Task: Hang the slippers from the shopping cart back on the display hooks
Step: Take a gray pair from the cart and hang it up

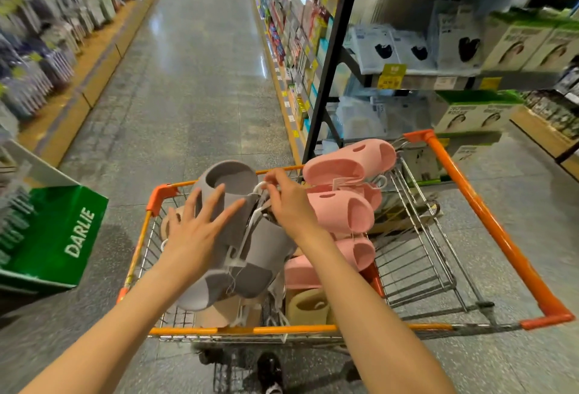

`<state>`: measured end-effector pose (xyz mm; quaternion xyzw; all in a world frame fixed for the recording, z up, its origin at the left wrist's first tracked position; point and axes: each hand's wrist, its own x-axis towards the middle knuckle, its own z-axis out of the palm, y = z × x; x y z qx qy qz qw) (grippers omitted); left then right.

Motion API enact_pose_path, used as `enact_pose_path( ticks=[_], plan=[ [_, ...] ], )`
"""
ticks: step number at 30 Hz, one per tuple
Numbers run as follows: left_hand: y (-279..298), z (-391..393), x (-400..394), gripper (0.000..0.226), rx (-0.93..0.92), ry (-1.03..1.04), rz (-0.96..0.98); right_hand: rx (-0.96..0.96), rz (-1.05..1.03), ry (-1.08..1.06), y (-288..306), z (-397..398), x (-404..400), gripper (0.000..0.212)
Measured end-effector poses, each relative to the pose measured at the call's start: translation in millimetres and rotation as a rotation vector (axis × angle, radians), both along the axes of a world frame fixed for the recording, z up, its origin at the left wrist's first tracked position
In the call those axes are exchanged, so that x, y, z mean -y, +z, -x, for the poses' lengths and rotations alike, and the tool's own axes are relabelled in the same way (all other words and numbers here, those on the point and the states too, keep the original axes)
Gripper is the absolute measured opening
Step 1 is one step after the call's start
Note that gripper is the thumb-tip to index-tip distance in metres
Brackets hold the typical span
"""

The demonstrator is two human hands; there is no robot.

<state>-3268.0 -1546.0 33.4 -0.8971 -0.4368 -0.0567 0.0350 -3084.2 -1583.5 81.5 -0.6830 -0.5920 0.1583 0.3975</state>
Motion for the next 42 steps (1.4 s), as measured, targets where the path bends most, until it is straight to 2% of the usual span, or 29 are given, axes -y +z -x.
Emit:
enact_pose_path(
  ticks=[5, 9, 16, 21, 23, 27, 33, 38, 42],
  plan=[
    [28.7, -9.5, -1.1, 0.121, 0.027, -0.063, -0.143, 0.014, -0.069, 0.015, 25.8, -11.3, -3.6, 0.013],
    [45.4, -17.3, -0.4, 0.114, 0.134, -0.072, -0.195, 0.059, -0.138, 0.041, 54.1, -16.3, 7.0, 0.013],
    [109.1, -67.6, 21.3, 0.106, 0.328, -0.343, -0.319, 0.177, -0.339, -0.065, 141.9, -57.5, 58.8, 0.012],
    [168.3, -151.9, 61.8, 0.059, 0.604, -0.633, -0.363, 0.289, -0.458, -0.286, 202.3, -115.5, 137.1, 0.010],
    [183.5, -187.1, 80.8, 0.050, 0.694, -0.698, -0.362, 0.342, -0.453, -0.359, 220.8, -137.2, 166.1, 0.009],
    [200.3, -241.9, 120.3, 0.056, 0.723, -0.811, -0.303, 0.450, -0.447, -0.487, 247.8, -174.3, 219.0, 0.009],
    [226.8, -324.7, 198.3, 0.070, 0.732, -1.043, -0.216, 0.504, -0.388, -0.676, 283.5, -222.2, 319.2, 0.008],
    [249.5, -408.1, 302.6, 0.066, 0.860, -1.303, -0.128, 0.557, -0.370, -0.878, 302.5, -262.2, 430.4, 0.007],
    [267.8, -464.4, 392.7, 0.074, 0.907, -1.489, -0.029, 0.646, -0.340, -1.055, 318.6, -288.5, 517.6, 0.006]
  ],
)
